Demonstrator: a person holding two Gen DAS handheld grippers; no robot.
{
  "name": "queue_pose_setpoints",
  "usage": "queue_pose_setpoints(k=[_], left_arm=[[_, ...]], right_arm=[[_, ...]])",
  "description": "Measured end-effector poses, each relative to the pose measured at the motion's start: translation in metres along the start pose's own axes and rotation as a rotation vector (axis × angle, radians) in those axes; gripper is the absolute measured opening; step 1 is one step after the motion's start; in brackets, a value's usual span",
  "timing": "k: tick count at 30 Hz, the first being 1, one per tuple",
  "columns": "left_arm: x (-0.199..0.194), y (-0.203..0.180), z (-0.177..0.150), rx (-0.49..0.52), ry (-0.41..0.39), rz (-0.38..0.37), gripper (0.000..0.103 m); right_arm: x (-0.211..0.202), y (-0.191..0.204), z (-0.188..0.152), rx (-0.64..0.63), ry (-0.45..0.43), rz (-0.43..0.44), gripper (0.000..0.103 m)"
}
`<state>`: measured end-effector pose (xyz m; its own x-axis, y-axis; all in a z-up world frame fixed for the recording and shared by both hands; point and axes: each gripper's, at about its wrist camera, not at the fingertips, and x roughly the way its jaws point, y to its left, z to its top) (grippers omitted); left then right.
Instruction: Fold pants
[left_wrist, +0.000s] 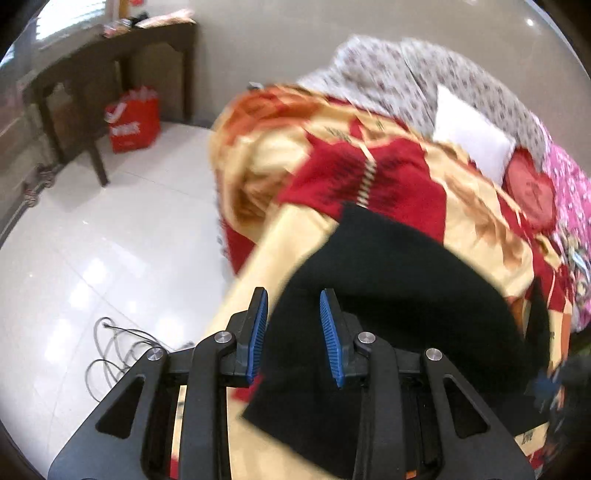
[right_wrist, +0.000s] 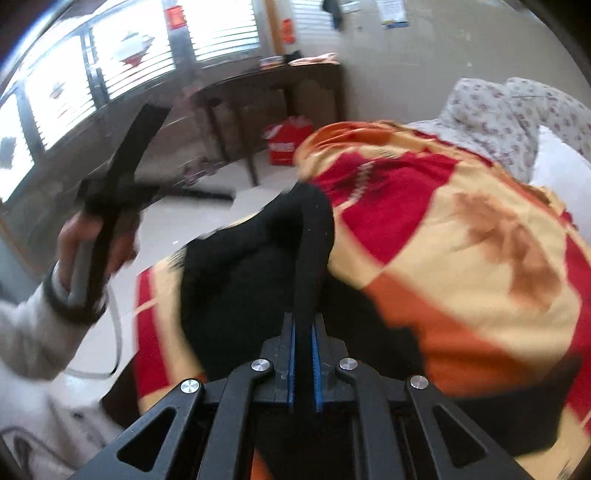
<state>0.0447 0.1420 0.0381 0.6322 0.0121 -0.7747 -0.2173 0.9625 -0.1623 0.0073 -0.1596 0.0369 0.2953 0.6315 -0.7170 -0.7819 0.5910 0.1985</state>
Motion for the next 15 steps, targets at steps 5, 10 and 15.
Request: queue_pose_setpoints(k=[5,10,15], left_arm=[[-0.026,0.014,-0.010,-0.013,-0.026,0.000,0.028],[-0.036,-0.004,-0.023,0.047,-0.030,-0.019,0.028],[-0.011,-0.037,-0.043,0.107,0.051,-0.063,0.028]], right_arm=[[0.035,0.017,-0.053,0.078,0.129,0.053,0.007],[0.019,0.014,-0.055,0.144,0.068,0.032,0.009],[-0.009,-0.013,-0.042,0.265,-0.052,-0.131,0.015]])
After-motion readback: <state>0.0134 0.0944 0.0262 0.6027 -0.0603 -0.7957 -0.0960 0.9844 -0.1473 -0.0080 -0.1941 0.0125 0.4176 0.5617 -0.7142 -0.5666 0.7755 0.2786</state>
